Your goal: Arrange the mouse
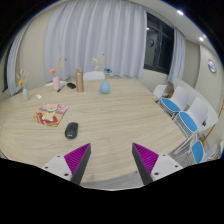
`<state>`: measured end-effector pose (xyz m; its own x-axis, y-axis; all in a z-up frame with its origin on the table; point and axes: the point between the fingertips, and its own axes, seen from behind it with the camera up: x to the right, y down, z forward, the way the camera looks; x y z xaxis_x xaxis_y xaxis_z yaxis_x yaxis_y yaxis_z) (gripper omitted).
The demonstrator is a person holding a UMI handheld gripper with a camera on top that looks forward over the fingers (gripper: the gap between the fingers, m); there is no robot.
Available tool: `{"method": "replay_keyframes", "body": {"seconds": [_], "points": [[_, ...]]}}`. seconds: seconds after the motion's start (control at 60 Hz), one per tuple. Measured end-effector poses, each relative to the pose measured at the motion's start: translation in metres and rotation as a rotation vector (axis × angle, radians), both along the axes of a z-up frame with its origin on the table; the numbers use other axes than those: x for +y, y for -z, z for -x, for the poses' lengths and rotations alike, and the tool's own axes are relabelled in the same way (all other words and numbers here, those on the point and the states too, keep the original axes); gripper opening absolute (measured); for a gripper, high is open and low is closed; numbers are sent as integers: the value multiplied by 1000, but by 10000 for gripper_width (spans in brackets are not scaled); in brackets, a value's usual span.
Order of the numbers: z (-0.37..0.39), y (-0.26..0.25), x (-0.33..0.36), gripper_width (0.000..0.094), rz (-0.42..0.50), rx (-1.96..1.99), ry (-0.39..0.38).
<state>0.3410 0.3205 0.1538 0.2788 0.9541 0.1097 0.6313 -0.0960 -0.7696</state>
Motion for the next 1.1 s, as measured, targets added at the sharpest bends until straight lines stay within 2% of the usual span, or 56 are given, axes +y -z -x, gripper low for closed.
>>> {"method": "replay_keyframes", "body": {"seconds": [0.133, 0.317, 0.717, 1.1], "points": [[4, 6, -2, 851, -2, -12, -10], [12, 25, -31, 854, 40, -44, -57], [48, 59, -134, 853, 65, -59, -268], [101, 109, -158, 854, 83, -75, -272]]}}
